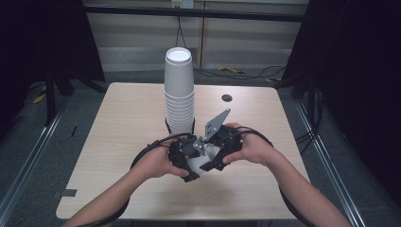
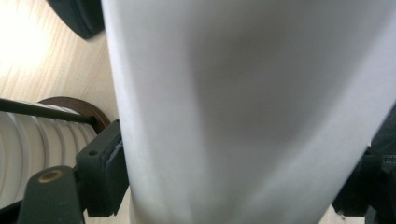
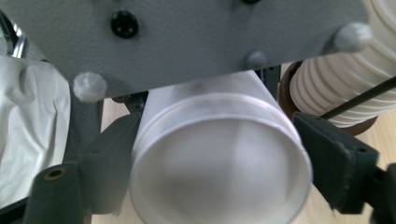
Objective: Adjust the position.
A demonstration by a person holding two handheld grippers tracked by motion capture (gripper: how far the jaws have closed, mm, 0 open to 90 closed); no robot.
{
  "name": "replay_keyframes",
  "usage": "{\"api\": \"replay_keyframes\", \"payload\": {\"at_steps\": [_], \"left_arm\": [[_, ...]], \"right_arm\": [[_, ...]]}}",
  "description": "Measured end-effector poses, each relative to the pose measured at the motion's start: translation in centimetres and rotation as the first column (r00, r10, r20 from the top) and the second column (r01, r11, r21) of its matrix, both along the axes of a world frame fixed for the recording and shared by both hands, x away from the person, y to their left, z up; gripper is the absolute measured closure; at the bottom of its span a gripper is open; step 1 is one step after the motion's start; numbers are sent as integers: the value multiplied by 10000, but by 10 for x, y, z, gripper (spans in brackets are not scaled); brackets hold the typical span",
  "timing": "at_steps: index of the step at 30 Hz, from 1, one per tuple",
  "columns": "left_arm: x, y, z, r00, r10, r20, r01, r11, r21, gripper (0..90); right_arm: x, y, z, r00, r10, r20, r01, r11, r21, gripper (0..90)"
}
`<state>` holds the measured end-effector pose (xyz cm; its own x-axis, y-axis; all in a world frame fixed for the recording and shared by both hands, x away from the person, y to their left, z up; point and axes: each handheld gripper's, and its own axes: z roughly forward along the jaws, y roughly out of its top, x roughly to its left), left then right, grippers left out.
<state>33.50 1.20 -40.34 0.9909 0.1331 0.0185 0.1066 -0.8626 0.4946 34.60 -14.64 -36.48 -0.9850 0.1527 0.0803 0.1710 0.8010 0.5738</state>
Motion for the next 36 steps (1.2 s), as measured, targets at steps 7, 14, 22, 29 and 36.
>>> {"api": "replay_keyframes", "payload": {"at_steps": [7, 14, 22, 29, 36], "left_arm": [[4, 2, 4, 9985, -461, 282, 450, 9982, 393, 173], [5, 4, 1, 9985, -507, 187, 512, 9984, -245, 152], [3, 9, 3, 9961, -685, 560, 727, 9944, -768, 134], [3, 13, 6, 9928, -857, 838, 931, 9917, -889, 133], [3, 13, 8, 9904, -942, 1007, 1033, 9907, -890, 142]], "right_arm": [[0, 0, 0, 10000, 10, 71, -12, 9995, 308, 239], [-2, -3, 1, 9998, -54, 172, 49, 9995, 314, 248], [-5, -10, 1, 9995, -176, 266, 162, 9985, 530, 248], [-7, -12, -1, 9988, -268, 406, 245, 9980, 583, 251], [-5, -13, -4, 9992, -213, 345, 191, 9979, 623, 248]]}}
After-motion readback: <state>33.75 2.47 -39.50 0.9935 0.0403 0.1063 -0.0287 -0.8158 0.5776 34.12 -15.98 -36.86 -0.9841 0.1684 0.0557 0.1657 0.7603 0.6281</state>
